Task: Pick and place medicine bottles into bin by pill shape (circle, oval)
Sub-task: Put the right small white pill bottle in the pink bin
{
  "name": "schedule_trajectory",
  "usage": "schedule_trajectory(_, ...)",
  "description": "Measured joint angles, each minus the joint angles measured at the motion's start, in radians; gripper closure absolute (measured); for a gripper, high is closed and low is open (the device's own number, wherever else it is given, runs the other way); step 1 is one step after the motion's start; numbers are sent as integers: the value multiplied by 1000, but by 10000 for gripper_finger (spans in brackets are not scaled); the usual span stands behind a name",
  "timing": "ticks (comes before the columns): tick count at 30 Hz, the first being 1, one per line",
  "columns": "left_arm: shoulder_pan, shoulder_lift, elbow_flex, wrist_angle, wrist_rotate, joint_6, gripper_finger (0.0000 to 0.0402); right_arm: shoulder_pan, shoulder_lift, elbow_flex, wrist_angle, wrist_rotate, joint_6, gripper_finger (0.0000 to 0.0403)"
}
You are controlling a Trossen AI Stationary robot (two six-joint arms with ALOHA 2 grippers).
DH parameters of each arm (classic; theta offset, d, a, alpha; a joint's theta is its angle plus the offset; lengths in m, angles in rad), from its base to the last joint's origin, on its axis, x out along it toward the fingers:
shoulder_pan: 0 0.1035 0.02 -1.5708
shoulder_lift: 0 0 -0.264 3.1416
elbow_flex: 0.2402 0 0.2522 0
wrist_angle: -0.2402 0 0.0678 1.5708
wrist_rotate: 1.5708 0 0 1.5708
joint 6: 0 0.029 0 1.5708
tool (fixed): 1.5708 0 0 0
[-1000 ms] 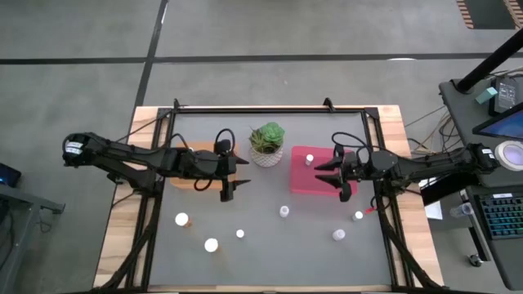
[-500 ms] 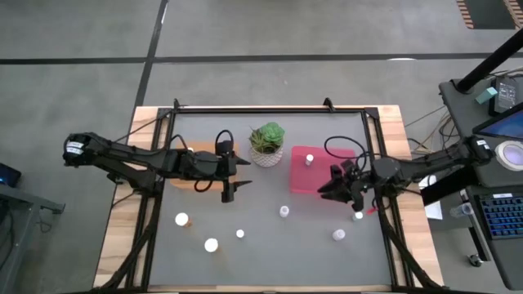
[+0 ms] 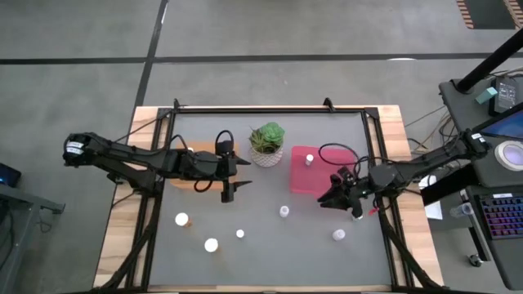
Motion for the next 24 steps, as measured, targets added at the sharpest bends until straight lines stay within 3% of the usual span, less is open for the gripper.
schedule_trajectory(11,1,0,0,-1,0,3,145,45,330,439,-831,-4,59,277)
schedule_trajectory(19,1,0,-2,-3,0,5,145,105,536,734,-1267,-12,305,277)
schedule_trajectory(24,1,0,-2,-3,-21,24,145,167,628,861,-1447,-41,469,277)
